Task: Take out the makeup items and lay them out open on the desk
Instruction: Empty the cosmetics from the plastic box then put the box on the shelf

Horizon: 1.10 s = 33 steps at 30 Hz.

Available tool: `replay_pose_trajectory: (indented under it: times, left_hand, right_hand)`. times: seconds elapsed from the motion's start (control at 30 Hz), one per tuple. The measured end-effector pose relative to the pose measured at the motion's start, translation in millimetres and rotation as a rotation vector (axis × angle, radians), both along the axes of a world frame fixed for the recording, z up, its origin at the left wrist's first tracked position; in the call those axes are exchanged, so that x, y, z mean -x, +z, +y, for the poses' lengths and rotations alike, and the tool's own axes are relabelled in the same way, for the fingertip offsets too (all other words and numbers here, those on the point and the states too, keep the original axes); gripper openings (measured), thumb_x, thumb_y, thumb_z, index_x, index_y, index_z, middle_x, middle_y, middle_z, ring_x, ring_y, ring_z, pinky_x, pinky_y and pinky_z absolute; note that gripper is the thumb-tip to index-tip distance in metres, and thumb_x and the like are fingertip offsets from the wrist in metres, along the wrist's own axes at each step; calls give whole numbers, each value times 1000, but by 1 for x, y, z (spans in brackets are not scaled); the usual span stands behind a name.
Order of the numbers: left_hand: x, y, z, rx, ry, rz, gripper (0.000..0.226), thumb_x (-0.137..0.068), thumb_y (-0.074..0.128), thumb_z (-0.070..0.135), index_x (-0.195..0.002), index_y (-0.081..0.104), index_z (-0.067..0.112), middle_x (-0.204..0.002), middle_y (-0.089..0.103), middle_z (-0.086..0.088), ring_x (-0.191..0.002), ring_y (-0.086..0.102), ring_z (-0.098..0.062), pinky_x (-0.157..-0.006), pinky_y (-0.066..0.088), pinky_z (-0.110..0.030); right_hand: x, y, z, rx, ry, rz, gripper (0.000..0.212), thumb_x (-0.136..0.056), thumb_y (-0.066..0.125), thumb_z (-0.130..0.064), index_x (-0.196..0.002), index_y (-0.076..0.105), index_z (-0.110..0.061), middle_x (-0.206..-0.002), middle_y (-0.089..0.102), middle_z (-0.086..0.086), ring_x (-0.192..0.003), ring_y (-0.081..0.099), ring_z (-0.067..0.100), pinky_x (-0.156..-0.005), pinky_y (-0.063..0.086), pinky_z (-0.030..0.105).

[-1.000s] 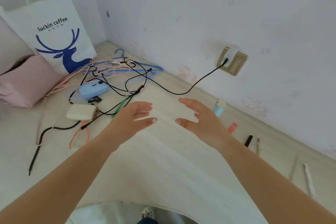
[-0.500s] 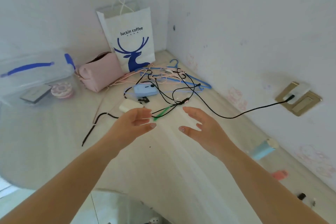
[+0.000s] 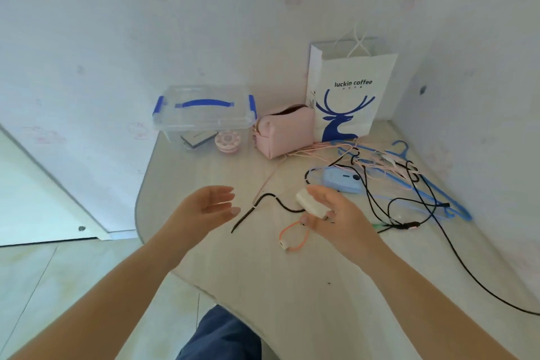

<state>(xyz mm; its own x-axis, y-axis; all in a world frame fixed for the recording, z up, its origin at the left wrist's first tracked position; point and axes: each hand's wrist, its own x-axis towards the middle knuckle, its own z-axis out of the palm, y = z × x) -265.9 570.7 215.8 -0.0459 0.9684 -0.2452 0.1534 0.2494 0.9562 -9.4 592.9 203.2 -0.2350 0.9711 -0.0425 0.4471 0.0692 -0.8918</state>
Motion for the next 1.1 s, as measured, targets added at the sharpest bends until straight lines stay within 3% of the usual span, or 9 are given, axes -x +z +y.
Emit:
replay_pose_trajectory:
  times: [0.13,0.3,0.37,0.5,0.57,0.67,0.8,0.9,1.1]
  left_hand:
    - [53,-10,42,-7,81,-11,37,-79,73,18,-114,61,24,-113,67,10,-102,63,-2,-89,47,-24]
    - [126,-30,129,59,148,18,37,-80,72,24,-116,59,23,-116,65,7,-106,60,-9,-93,46,-31]
    - [150,-37,154,101,157,36,39,-80,71,30,-117,58,24,-118,63,4,-107,60,-11,-91,46,-31]
    - [189,-43,187,215,194,5,67,-76,66,48,-133,43,22,-136,51,-3,-122,50,-22,-103,41,-42]
    - [203,-43,204,249,191,-59,86,-68,62,57,-141,31,24,-144,43,-4,-130,43,-26,-108,35,-49]
    - [211,-43,232,240,175,-163,97,-63,60,60,-145,22,27,-146,40,0,-131,42,-25,-110,31,-52]
    - [210,-46,260,189,168,-246,72,-73,62,52,-135,37,27,-128,58,3,-117,56,-23,-105,38,-53]
    - [208,-51,272,149,207,-245,43,-85,61,39,-125,48,28,-113,66,2,-107,63,-24,-96,48,-54]
    - [210,-56,276,121,221,-212,30,-89,60,28,-118,54,26,-113,67,0,-107,63,-25,-94,50,-50]
  right_hand:
    - [45,-2,60,1,40,-13,44,-75,71,-44,-109,46,-56,-129,49,-26,-124,41,-6,-102,32,23]
    - [113,0,157,3,-6,4,49,-78,72,-32,-118,47,-44,-117,50,-27,-108,43,-23,-82,35,0]
    - [133,1,187,10,-55,-16,50,-79,71,-33,-123,49,-38,-118,50,-24,-106,45,-18,-79,36,2]
    - [155,-7,231,57,-129,0,30,-82,68,-30,-101,53,-48,-97,49,-36,-85,46,-29,-61,37,-3]
    - [163,-15,252,89,-176,-5,33,-85,65,-31,-114,54,-40,-106,50,-31,-95,47,-23,-76,37,3]
    - [171,-26,280,132,-256,-32,45,-85,62,-34,-128,50,-26,-129,52,-10,-120,47,8,-97,39,31]
    - [177,-35,300,225,-291,25,30,-85,63,-32,-113,54,-39,-110,65,-14,-99,63,4,-80,50,27]
    - [177,-36,307,258,-316,34,29,-85,63,-32,-107,52,-47,-100,67,-20,-84,65,-5,-63,46,16]
    - [179,-42,308,254,-334,28,33,-88,59,-18,-109,50,-43,-108,64,-13,-95,61,3,-70,46,20]
